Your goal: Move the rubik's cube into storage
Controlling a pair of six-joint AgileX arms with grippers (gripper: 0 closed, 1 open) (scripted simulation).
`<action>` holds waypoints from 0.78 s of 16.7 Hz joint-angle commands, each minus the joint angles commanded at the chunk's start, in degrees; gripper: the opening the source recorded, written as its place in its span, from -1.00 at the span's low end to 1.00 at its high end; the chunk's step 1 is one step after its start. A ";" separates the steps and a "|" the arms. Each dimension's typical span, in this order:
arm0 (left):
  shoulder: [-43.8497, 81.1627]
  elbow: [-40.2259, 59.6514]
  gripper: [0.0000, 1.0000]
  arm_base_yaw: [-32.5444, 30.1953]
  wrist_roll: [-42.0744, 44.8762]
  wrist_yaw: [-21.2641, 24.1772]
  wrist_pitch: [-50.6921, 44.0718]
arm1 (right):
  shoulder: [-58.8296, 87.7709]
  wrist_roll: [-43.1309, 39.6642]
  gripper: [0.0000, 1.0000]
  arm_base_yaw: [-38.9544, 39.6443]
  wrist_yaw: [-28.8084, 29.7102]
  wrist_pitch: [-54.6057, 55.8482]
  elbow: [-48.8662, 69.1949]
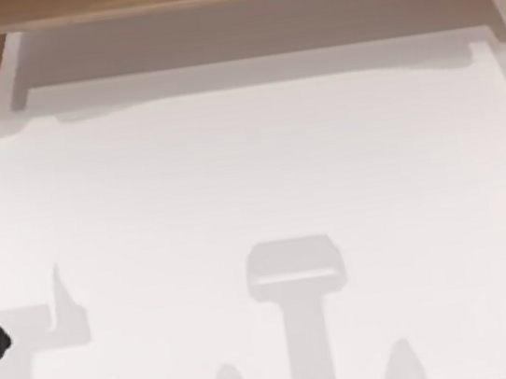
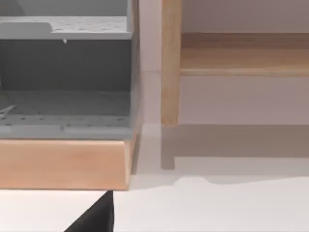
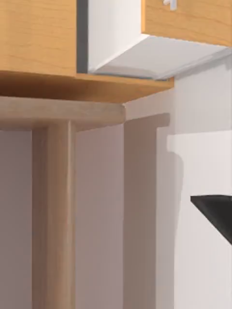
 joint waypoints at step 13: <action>0.00 0.00 1.00 0.00 0.00 0.00 0.00 | 38.47 0.23 1.00 14.14 13.77 -0.27 37.26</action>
